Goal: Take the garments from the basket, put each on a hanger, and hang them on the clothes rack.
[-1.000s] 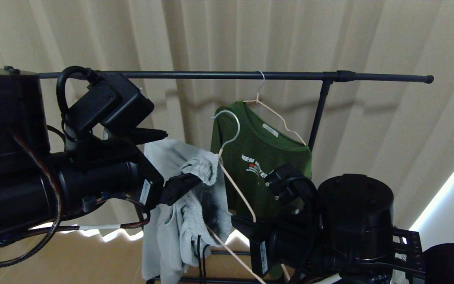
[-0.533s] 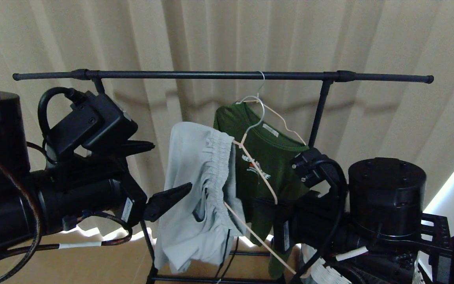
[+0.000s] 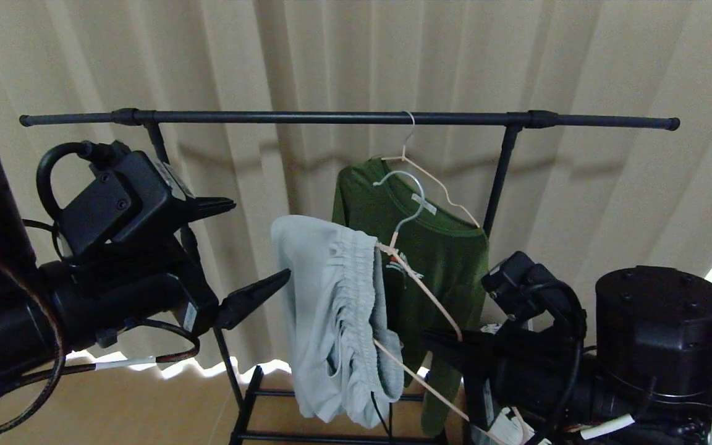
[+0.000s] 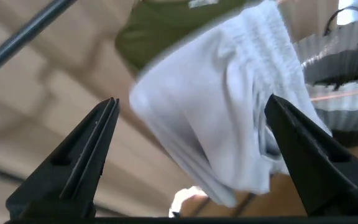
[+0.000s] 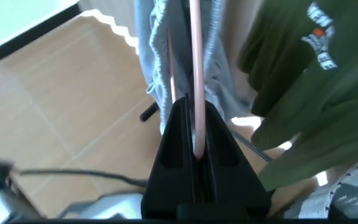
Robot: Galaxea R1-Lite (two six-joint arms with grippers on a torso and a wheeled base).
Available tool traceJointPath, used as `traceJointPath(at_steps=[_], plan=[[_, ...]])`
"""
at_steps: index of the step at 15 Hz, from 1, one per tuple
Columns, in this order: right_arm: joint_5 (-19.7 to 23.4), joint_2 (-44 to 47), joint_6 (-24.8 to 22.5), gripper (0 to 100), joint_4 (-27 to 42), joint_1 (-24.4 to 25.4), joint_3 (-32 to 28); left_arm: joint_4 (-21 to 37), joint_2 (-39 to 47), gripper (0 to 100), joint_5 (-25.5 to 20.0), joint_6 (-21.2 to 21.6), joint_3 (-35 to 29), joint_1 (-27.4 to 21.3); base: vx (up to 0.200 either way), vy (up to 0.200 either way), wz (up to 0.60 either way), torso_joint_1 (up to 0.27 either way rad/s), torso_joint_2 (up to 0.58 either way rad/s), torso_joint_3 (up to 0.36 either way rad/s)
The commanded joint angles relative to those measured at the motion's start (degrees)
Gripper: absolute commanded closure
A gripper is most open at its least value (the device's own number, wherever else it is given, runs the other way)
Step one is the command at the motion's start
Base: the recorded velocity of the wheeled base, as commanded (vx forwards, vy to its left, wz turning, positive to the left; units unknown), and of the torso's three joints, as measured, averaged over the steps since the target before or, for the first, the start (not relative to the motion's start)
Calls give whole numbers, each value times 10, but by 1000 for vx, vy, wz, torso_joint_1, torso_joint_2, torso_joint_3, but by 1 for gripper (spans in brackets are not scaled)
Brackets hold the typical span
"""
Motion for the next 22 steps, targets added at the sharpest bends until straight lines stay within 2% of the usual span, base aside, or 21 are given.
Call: traceJointPath(at_steps=[1, 2, 4, 5, 8, 10, 11, 15, 16, 22], plan=[[25, -28, -1, 100, 3, 0, 12, -26, 28, 0, -13, 26, 14, 2, 0, 0, 0, 0, 0, 0], [35, -34, -1, 100, 3, 0, 17, -37, 32, 0, -26, 37, 16, 3, 0, 0, 0, 0, 0, 0], [66, -46, -7, 100, 3, 0, 31, -55, 50, 0, -68, 90, 14, 21, 0, 0, 0, 0, 0, 0], [81, -49, -26, 100, 3, 0, 43, -62, 57, 0, -83, 112, 14, 26, 0, 0, 0, 0, 0, 0], [117, -58, -43, 100, 2, 0, 50, -66, 66, 0, -109, 131, 15, 26, 0, 0, 0, 0, 0, 0], [145, -64, -51, 100, 3, 0, 50, -70, 76, 0, -129, 158, 14, 30, 0, 0, 0, 0, 0, 0], [150, -64, -62, 100, 3, 0, 50, -72, 81, 0, -135, 176, 13, 34, 0, 0, 0, 0, 0, 0], [150, -62, -65, 100, 3, 0, 47, -79, 83, 0, -136, 178, 7, 37, 0, 0, 0, 0, 0, 0], [151, -62, -65, 100, 3, 0, 48, -79, 83, 100, -136, 178, 7, 37, 0, 0, 0, 0, 0, 0], [156, -64, -79, 100, 2, 0, 47, -79, 84, 100, -136, 179, 8, 37, 0, 0, 0, 0, 0, 0]])
